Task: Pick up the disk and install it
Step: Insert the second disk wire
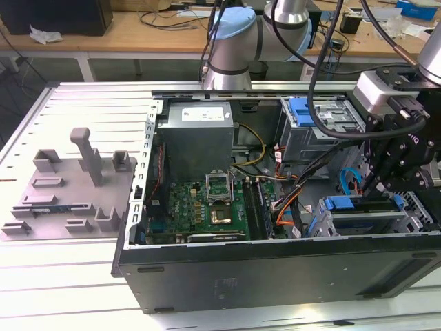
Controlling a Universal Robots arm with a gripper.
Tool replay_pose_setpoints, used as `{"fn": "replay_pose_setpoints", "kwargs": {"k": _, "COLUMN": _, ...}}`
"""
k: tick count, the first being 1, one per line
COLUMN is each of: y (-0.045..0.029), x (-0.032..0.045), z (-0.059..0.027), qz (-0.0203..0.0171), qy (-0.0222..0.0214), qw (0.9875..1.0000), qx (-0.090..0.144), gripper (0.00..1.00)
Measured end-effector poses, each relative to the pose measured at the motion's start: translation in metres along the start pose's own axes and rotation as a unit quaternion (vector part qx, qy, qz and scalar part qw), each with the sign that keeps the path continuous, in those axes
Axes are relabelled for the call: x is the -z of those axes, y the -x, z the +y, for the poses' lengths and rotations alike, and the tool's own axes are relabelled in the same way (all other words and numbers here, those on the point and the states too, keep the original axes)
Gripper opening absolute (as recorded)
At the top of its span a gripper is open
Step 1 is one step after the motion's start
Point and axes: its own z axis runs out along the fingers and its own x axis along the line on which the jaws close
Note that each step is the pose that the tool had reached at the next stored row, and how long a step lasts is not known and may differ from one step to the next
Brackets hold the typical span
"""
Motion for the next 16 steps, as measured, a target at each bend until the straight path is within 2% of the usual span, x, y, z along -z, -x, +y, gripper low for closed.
{"fn": "replay_pose_setpoints", "kwargs": {"k": 16, "y": 0.0000, "x": 0.0012, "z": 0.0000, "qz": 0.0011, "qy": 0.0000, "qw": 1.0000, "qx": 0.000, "gripper": 0.16}}
